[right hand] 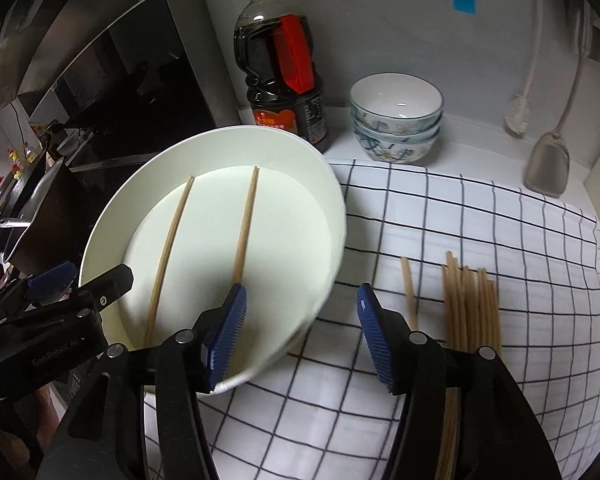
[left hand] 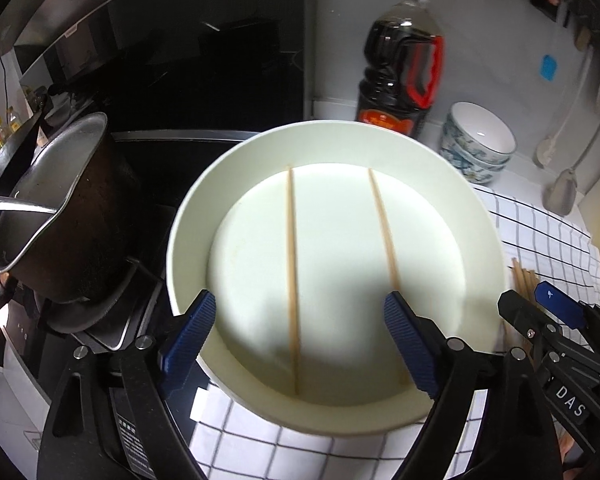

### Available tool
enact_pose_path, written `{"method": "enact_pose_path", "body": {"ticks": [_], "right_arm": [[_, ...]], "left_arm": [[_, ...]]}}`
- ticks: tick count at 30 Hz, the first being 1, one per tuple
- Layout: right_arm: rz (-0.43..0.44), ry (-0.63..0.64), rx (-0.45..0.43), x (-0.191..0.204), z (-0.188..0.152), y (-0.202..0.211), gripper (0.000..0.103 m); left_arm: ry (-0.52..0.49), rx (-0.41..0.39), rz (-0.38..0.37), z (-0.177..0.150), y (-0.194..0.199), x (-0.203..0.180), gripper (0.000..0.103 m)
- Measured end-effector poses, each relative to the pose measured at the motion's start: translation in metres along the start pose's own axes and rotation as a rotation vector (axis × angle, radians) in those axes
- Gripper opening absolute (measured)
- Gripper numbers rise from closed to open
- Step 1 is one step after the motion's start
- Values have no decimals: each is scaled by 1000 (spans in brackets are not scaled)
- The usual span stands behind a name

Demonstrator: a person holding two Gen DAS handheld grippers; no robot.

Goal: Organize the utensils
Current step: 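Open the right tool into the basin while the left tool releases its chopstick, then move both open tools back to the chopstick row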

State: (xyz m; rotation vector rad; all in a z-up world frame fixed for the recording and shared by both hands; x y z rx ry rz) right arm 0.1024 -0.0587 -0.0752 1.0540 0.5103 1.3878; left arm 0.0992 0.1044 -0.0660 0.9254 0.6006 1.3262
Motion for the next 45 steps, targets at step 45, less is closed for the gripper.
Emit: {"method": "enact_pose_path", "body": {"ticks": [45], "right_arm": [[-166, -110, 22, -215, -74, 6, 63]], "left_arm": [[-124, 30, -121, -64, -19, -204, 94]]}}
Point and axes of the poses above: each gripper's, at about its wrist camera, not at the fingertips, and y roughly against the way its jaws point, x to its left, z to its top, the point moved 2 cm from there along -y, roughly the way its jaws point, and after that the axes turned 14 degrees about -y, right-handed, at the moved point
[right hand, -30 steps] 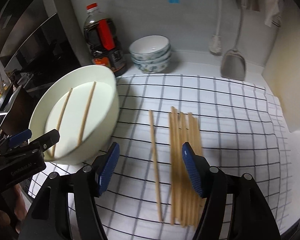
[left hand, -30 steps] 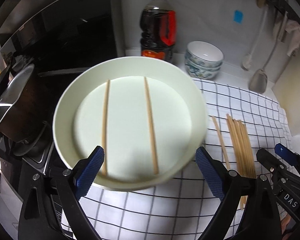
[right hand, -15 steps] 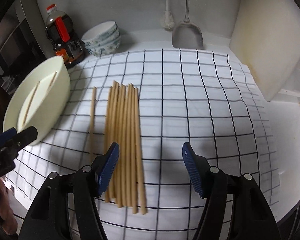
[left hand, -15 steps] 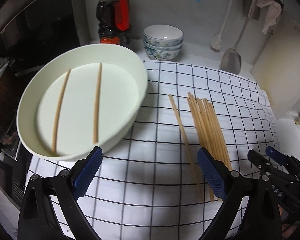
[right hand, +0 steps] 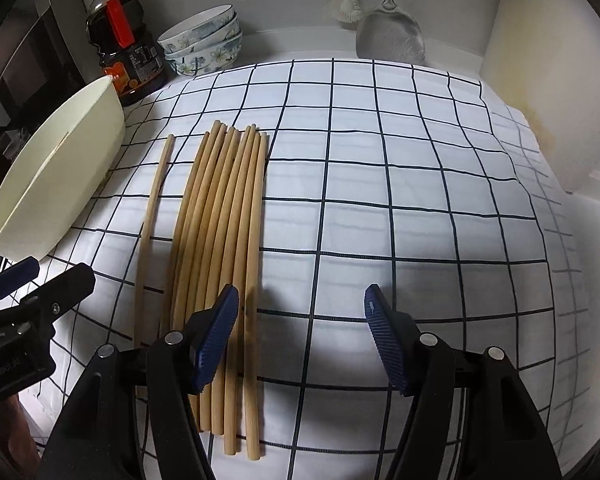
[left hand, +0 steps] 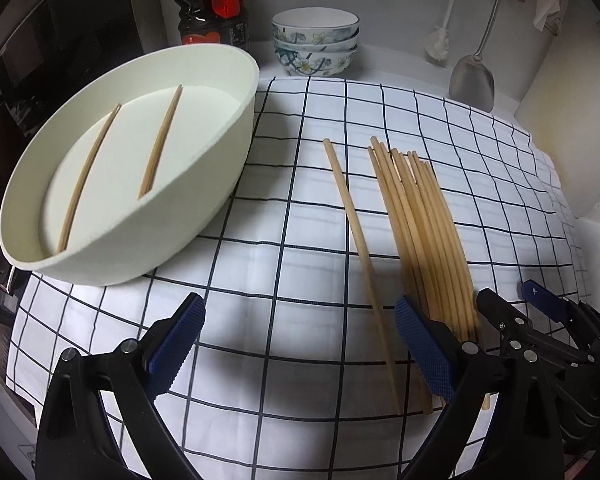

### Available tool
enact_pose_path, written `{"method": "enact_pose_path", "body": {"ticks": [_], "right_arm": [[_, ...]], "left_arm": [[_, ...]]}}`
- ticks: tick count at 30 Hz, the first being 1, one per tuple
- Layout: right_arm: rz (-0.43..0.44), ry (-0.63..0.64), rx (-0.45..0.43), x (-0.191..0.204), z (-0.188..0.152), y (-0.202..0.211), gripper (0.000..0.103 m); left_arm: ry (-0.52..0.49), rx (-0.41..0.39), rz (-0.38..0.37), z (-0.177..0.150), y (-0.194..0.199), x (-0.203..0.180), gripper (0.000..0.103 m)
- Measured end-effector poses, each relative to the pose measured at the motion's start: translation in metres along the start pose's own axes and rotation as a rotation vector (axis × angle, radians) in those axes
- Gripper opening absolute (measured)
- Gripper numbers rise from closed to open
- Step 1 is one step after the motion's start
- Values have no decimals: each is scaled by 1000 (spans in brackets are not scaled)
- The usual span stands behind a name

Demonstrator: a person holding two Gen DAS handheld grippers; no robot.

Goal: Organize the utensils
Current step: 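Move both open tools back to the chopstick row, then close the right tool on a chopstick while the left tool grasps another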

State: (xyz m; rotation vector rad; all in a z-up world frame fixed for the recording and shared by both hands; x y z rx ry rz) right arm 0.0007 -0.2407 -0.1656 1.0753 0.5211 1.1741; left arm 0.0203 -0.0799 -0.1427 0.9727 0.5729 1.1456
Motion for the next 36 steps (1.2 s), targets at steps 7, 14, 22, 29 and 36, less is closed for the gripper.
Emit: {"method": "enact_pose_path", "body": {"ticks": [7, 14, 22, 29, 36], "right_arm": [[-18, 29, -9, -1, -6, -7, 63], [-25, 82, -27, 4, -9, -10, 63], [-31, 86, -49, -6, 3, -14, 63], [-21, 72, -52, -15, 6, -13, 63], [1, 115, -53, -5, 8, -17, 63]], "left_arm": [[5, 8, 25, -2, -8, -3, 94], [18, 16, 38, -2, -16, -4, 94], [12, 22, 65, 4, -29, -15, 94], [25, 44, 86, 4, -40, -17, 94], [48, 41, 95, 7, -46, -15, 94]]}}
Point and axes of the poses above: each gripper's, at about its wrist camera, not at the fingertips, and y roughly against the way its jaws point, x to its left, z to its top, the point moved 2 cm from there along -y, roughly the way its jaws point, and after that the axes turned 14 degrees about -y, right-handed, at the moved point
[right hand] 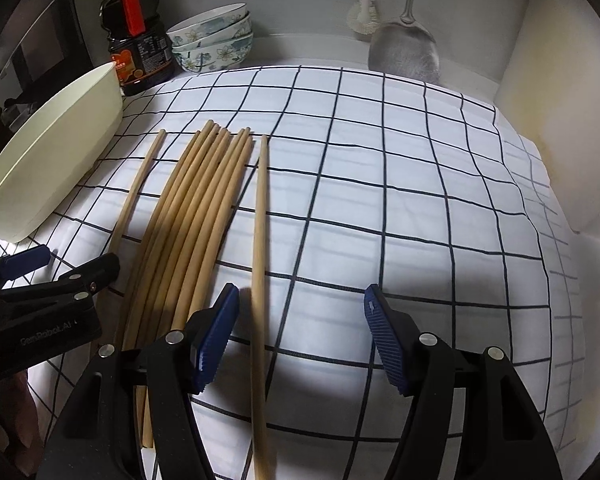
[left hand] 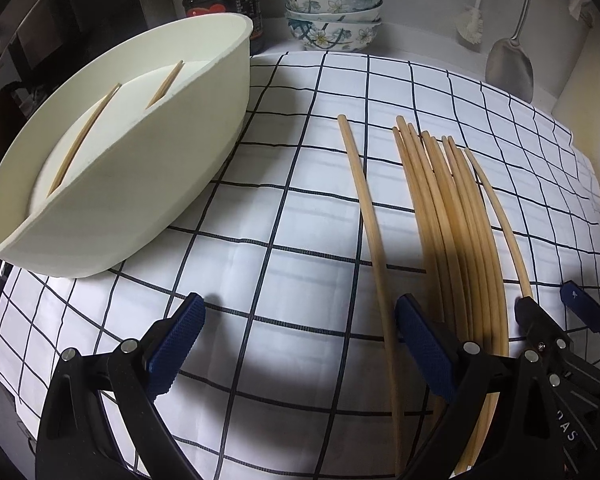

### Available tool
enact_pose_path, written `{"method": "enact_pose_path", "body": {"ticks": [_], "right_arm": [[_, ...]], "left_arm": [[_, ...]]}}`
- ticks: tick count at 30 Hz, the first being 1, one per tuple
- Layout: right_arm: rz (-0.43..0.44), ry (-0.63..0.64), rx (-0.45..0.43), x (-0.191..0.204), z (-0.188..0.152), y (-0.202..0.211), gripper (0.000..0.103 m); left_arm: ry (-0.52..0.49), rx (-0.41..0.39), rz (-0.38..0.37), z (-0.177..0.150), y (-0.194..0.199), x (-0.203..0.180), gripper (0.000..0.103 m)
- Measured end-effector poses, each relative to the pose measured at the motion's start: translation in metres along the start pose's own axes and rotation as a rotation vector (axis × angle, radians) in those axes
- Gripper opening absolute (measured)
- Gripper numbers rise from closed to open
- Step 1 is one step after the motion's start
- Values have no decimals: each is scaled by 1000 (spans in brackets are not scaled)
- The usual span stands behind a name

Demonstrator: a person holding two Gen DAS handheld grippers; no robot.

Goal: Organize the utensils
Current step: 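Close the right tool on a chopstick while the left tool grasps another, then carry the right tool's chopstick into the basin while the left tool carries its own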

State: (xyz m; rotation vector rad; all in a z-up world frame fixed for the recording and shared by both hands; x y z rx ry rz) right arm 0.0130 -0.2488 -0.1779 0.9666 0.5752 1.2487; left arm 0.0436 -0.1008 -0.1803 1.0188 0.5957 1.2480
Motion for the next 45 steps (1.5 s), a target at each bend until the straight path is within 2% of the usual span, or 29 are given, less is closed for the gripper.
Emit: {"method": "enact_pose_path", "body": {"ticks": [4, 9, 12, 14, 15, 16, 17, 21, 27, 33, 40, 45], "right_arm": [[17, 22, -3, 5, 1, -1, 59], [33, 48, -7, 11, 0, 0, 42], [34, 56, -3, 14, 0, 0, 37], [38, 63, -1, 17, 1, 0, 27], [37, 65, -2, 18, 0, 0, 17], [36, 66, -2, 18, 1, 0, 10], [34, 66, -2, 19, 1, 0, 6], [52, 46, 9, 16, 3, 1, 6], [99, -51, 46, 7, 6, 9, 6], [113, -93, 17, 10, 18, 40, 6], [171, -72, -39, 51, 44, 81, 6], [242, -16, -71, 105, 66, 95, 6]], "left_arm": [[-16, -21, -15, 2, 3, -5, 77], [-39, -44, -37, 5, 7, -13, 56], [-57, -50, -44, 6, 9, -18, 43], [-65, -53, -57, 6, 10, -21, 28], [-67, -54, -62, 5, 12, -21, 24], [-72, -55, -63, 5, 12, -22, 16], [-81, -56, -67, 5, 13, -24, 8], [-127, -54, -77, 6, 13, -27, 7], [-117, -33, -135, 6, 20, -17, 7], [-73, -89, -150, 18, 56, 9, 7], [-29, -184, -152, 35, 106, 57, 7], [24, -247, -114, 47, 130, 107, 7]]}}
Point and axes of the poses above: each gripper's, at about its wrist camera, not at the fingertips, and y roughly against the way its jaws point, x to its left, z to its top, the point moved 2 cm from there along -y, roughly the way its jaws point, and after that the axes turned 14 degrees about -y, right-handed, at the moved point
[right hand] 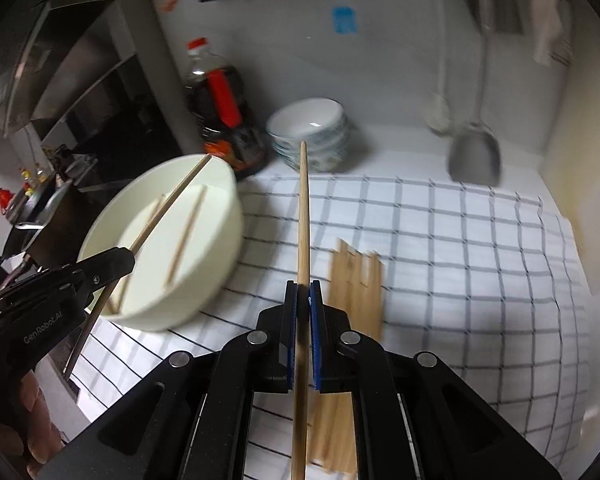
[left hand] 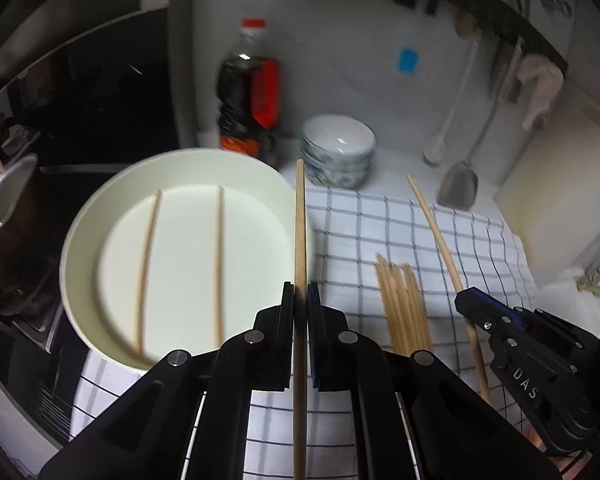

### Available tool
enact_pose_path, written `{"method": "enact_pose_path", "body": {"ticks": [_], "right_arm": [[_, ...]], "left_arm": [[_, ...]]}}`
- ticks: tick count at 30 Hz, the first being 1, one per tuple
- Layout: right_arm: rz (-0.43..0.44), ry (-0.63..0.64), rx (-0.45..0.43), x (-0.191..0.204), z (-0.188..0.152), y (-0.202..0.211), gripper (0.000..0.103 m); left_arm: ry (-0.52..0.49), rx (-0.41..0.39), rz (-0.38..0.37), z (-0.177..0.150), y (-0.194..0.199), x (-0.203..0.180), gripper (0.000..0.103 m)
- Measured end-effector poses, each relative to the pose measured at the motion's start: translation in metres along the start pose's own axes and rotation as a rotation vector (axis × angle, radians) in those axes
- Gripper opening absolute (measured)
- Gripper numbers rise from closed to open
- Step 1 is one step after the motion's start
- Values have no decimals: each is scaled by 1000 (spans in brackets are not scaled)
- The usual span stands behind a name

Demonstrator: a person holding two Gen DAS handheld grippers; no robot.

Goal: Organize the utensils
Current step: 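Carry the right tool's chopstick into the basin while the left tool carries its own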

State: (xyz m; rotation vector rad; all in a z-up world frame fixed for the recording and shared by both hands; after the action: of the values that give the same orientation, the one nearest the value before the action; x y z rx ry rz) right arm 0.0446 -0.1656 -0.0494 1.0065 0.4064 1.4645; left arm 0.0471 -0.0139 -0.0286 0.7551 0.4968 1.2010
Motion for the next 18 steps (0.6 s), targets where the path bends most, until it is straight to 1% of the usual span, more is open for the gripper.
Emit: {"method": "enact_pose_path", "body": {"ticks": [5, 7, 10, 14, 18], "right_arm": [[72, 52, 15, 59, 13, -22, 6], [93, 77, 27, 85, 18, -38, 6], [117, 88, 53, 114, 21, -63, 6], [120, 86, 99, 140, 25, -96, 6], [92, 72, 164, 154, 22, -131, 6]], "left_arm": [[34, -5, 70, 8, 4, 58, 7], [43, 2, 91, 10, 0, 80, 7], [59, 21, 109, 10, -12, 112, 7], [62, 37, 118, 8, -31, 135, 7], [65, 68, 106, 5, -56, 151, 7]]}}
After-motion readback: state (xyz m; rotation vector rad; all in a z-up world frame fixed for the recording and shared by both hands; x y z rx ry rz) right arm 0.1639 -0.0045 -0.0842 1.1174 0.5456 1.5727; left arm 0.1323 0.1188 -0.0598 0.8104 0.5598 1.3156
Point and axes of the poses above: each gripper's, at about its wrist camera, not at the fingertips, and y roughly against the way its jaws point, x to its left, z to its top, the point moved 2 cm from there along -y, roughly the way its jaws point, and after that the axes turned 14 degrees about -y, right-handed, at the moved point
